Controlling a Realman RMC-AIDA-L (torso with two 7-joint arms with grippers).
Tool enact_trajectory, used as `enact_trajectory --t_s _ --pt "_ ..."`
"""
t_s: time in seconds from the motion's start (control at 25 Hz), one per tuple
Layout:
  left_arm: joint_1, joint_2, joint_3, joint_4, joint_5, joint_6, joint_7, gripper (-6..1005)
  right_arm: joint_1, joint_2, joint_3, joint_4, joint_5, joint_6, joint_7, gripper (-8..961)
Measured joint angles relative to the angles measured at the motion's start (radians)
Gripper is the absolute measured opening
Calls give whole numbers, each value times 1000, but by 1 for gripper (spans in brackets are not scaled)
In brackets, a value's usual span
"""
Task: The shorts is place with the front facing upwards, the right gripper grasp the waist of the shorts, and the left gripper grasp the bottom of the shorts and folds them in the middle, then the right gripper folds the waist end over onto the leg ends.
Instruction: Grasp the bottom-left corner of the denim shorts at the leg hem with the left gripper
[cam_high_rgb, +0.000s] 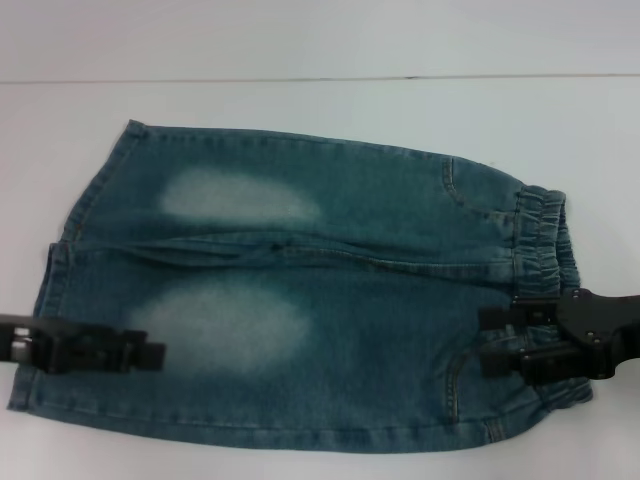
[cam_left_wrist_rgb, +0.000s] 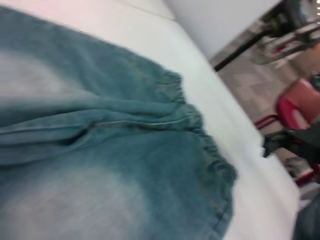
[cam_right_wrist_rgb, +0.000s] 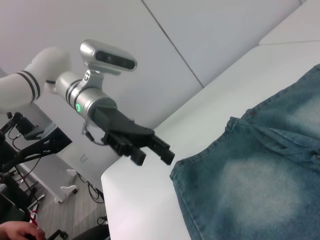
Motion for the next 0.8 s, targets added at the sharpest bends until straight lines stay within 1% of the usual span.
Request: enact_trajectory --t_s 0.04,0.08,0.16,0.28,0.4,0.6,0.8 --pt "-2 5 -3 8 6 0 -13 702 1 0 0 -1 0 -1 0 897" --pt "-4 15 -9 28 24 1 -50 702 1 0 0 -1 0 -2 0 897" --pt "-6 29 -22 60 62 1 -97 702 1 -1 0 -2 1 -3 0 897" --pt "-14 47 -58 95 147 0 -149 703 1 -2 0 -4 3 -4 0 897" --pt "-23 55 -88 105 228 -15 -180 703 1 -2 0 -6 4 -4 0 898" --pt "-33 60 -95 117 351 -73 -248 703 5 -2 0 -7 4 -2 0 898" --pt "-38 59 -89 112 398 -111 -265 703 10 -3 0 -8 4 -2 0 898"
